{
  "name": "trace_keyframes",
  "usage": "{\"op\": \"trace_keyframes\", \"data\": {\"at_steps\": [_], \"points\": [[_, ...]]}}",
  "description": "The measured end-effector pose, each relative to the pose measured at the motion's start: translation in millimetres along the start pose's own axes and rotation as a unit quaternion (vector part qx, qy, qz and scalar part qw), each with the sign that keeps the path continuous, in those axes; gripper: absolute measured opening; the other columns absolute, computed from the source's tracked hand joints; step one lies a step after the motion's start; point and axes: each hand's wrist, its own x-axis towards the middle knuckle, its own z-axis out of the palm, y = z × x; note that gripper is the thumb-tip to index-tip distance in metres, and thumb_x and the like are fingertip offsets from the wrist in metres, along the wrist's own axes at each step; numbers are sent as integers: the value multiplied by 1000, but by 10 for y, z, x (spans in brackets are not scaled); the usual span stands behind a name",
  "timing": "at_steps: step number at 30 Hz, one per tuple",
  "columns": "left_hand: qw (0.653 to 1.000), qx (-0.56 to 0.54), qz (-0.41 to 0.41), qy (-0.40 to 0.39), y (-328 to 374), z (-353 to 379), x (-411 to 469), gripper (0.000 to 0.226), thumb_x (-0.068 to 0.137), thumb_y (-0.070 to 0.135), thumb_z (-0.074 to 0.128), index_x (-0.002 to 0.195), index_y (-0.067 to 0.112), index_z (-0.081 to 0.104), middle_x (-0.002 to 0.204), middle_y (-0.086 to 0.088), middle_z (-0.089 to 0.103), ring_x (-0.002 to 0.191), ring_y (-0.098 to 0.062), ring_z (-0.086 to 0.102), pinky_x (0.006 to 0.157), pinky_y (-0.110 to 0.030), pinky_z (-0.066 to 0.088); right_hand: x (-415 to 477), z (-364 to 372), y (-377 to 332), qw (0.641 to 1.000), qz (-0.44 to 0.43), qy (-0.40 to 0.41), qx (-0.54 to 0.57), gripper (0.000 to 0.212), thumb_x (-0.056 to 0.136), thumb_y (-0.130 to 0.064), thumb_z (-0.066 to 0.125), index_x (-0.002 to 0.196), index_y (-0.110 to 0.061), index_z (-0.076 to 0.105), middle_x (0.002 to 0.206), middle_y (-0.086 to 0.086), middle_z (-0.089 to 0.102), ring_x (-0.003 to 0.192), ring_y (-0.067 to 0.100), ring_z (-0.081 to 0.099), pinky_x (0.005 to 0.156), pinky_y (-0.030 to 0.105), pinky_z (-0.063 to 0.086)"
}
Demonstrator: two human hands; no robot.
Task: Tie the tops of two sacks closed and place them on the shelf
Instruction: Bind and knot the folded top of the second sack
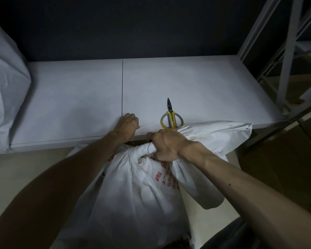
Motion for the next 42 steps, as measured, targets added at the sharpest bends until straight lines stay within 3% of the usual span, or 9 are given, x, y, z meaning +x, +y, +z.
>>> {"op": "trace_keyframes", "data": {"at_steps": [8, 13, 18, 20, 22, 27, 32, 37, 42], "points": [[989, -125, -61, -55, -57, -349, -200, 14, 102, 12, 49, 102, 0, 57, 111, -28, 62, 98, -38, 58, 81, -35, 42, -16, -44, -39, 1000, 5, 6, -6, 40, 87, -38, 63, 113, -10, 49, 101, 11, 64, 94, 30, 61, 67, 30, 35], [957, -261, -129, 3, 83, -741, -575, 12, 94, 9, 64, 95, 1, 72, 90, -11, 70, 82, -19, 61, 76, -23, 44, -43, -89, -151, 1000, 17, 0, -3, 57, 84, -56, 64, 109, -11, 41, 102, 11, 64, 95, 31, 62, 69, 32, 37], [852, -460, -248, 36, 330, -1157, -1033, 9, 81, -3, 68, 78, 2, 74, 64, -2, 69, 61, -16, 58, 58, -18, 48, -180, -182, -232, 1000, 26, -3, -8, 51, 83, -49, 66, 109, -12, 42, 102, 11, 65, 90, 31, 61, 68, 32, 37], [804, -526, -272, 46, 472, -1306, -1252, 4, 82, -2, 70, 82, -2, 73, 67, -8, 67, 59, -16, 54, 55, -18, 43, -239, -203, -252, 999, 37, -10, -3, 47, 79, -35, 69, 110, -13, 43, 100, 11, 65, 81, 28, 57, 66, 32, 37], [787, -551, -274, 41, 609, -1407, -1441, 5, 84, -2, 70, 87, -5, 72, 72, -12, 68, 59, -16, 55, 52, -18, 42, -282, -205, -269, 999, 42, -12, -10, 47, 76, -29, 69, 112, -13, 44, 99, 11, 66, 77, 26, 53, 65, 31, 36], [781, -568, -250, 66, 766, -1493, -1695, 4, 85, -6, 67, 83, -4, 71, 68, -10, 69, 55, -14, 57, 46, -15, 45, -253, -248, -315, 999, 27, 7, -46, 45, 79, -30, 66, 115, -13, 46, 103, 13, 65, 91, 32, 62, 67, 32, 36], [773, -581, -244, 66, 690, -1429, -1681, 6, 88, -2, 64, 85, -2, 70, 75, -9, 66, 61, -13, 56, 47, -12, 44, -181, -283, -380, 998, 33, -2, -57, 43, 78, -26, 67, 114, -15, 47, 101, 11, 65, 84, 28, 57, 66, 32, 36], [813, -531, -239, 28, 701, -1324, -1659, 18, 91, 2, 59, 78, -2, 71, 65, -2, 63, 58, -8, 50, 51, -11, 40, -198, -332, -466, 996, 41, -2, -81, 43, 78, -26, 67, 113, -15, 45, 98, 11, 66, 80, 27, 55, 66, 32, 37], [832, -515, -203, 44, 755, -1387, -1654, 28, 93, -1, 49, 72, 4, 68, 68, 1, 65, 62, -7, 53, 70, -22, 45, -232, -309, -508, 996, 38, -6, -82, 42, 79, -28, 67, 112, -14, 46, 100, 11, 66, 89, 32, 61, 66, 32, 36]]}}
